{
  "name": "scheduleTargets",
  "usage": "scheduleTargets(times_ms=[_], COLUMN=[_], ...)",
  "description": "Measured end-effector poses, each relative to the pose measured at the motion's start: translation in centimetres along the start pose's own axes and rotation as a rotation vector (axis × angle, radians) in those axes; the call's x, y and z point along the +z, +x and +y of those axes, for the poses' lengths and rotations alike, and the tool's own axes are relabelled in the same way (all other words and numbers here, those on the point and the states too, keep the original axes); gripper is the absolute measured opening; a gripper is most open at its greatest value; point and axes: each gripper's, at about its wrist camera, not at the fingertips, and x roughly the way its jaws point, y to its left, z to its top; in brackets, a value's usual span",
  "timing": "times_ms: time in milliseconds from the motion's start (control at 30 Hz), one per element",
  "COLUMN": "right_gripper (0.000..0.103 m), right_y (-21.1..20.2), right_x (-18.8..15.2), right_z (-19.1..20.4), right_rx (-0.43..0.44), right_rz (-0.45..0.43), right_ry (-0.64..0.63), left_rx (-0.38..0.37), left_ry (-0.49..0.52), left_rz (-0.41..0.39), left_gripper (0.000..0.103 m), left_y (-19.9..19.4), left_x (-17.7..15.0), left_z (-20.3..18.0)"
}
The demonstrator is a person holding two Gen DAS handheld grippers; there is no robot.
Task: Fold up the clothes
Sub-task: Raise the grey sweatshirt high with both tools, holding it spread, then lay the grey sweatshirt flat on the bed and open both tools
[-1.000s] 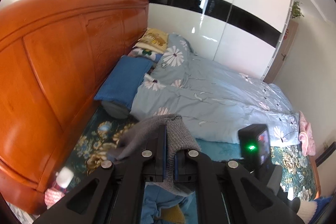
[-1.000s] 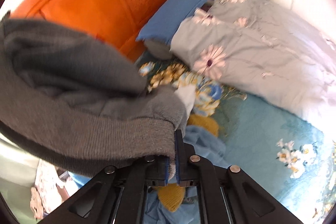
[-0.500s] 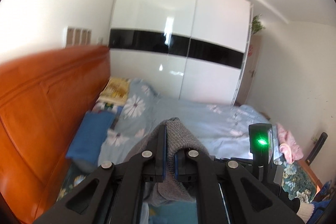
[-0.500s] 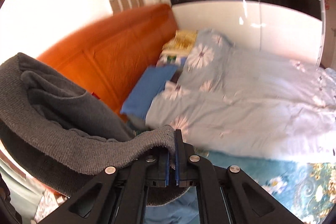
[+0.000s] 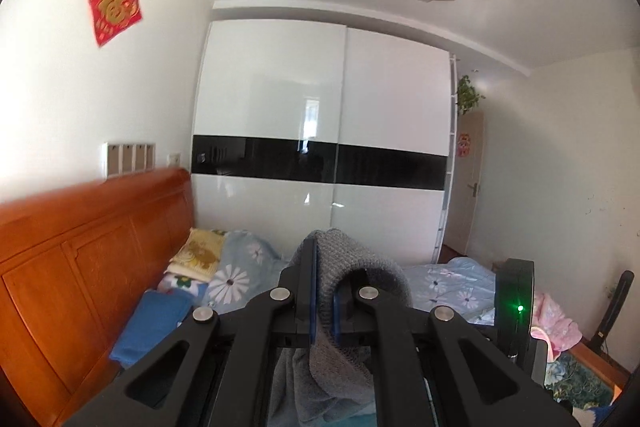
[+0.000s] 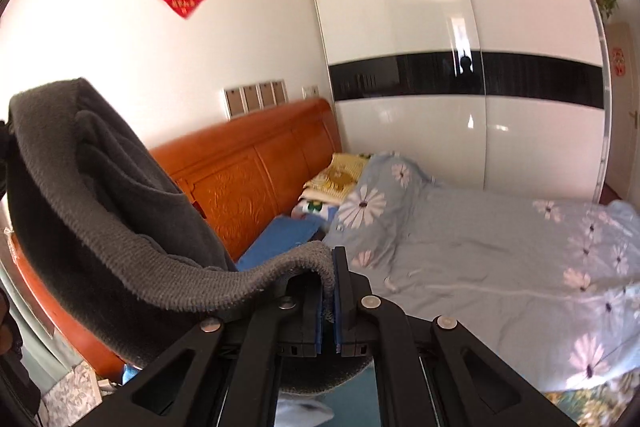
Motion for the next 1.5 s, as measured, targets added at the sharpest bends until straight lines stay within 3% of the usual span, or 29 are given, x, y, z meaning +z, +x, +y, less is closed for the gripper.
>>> scheduleTargets(times_ms=[200, 433, 667, 833, 967, 1133, 1333, 1400, 1500], right_gripper=[0.004, 0.004, 0.004, 0.004, 0.004, 0.004, 0.004, 0.004, 0.004], right_y=[-5.7, -13.7, -22.0, -25.8, -25.9, -23.6, -19.3, -17.9, -15.6], right_x=[0.8, 0.8, 0.2, -0.5, -4.2, -13.5, -27.2, -31.7, -37.5], right_z=[-5.4, -14.0, -20.0, -22.4, -23.6, -24.8, -23.7, -22.4, -19.5], right_rx=[-0.034, -0.158, -0.346, -0.457, -0.503, -0.498, -0.421, -0.389, -0.317], right_rz=[-0.052, -0.143, -0.175, -0.158, -0.055, 0.164, 0.459, 0.557, 0.688], right_ry=[0.01, 0.079, 0.061, 0.051, 0.065, 0.15, 0.302, 0.327, 0.379], left_rx=[-0.086, -0.249, -0.416, -0.48, -0.467, -0.413, -0.329, -0.294, -0.238], left_ry=[0.035, 0.012, -0.007, -0.045, -0.043, -0.061, -0.048, -0.013, -0.038], left_rz=[-0.015, -0.023, 0.035, 0.115, 0.272, 0.55, 0.848, 0.914, 1.002], left_gripper=[0.006, 0.006, 0.006, 0.007, 0.007, 0.007, 0.007, 0.007, 0.006], left_y=[1.0, 1.7, 3.2, 4.7, 7.0, 10.5, 11.3, 10.4, 9.6], left_x=[0.8, 1.1, -1.3, -4.3, -10.1, -21.1, -34.8, -37.7, -40.8], left_z=[-7.5, -14.7, -20.4, -21.3, -20.4, -17.5, -14.0, -13.3, -10.5])
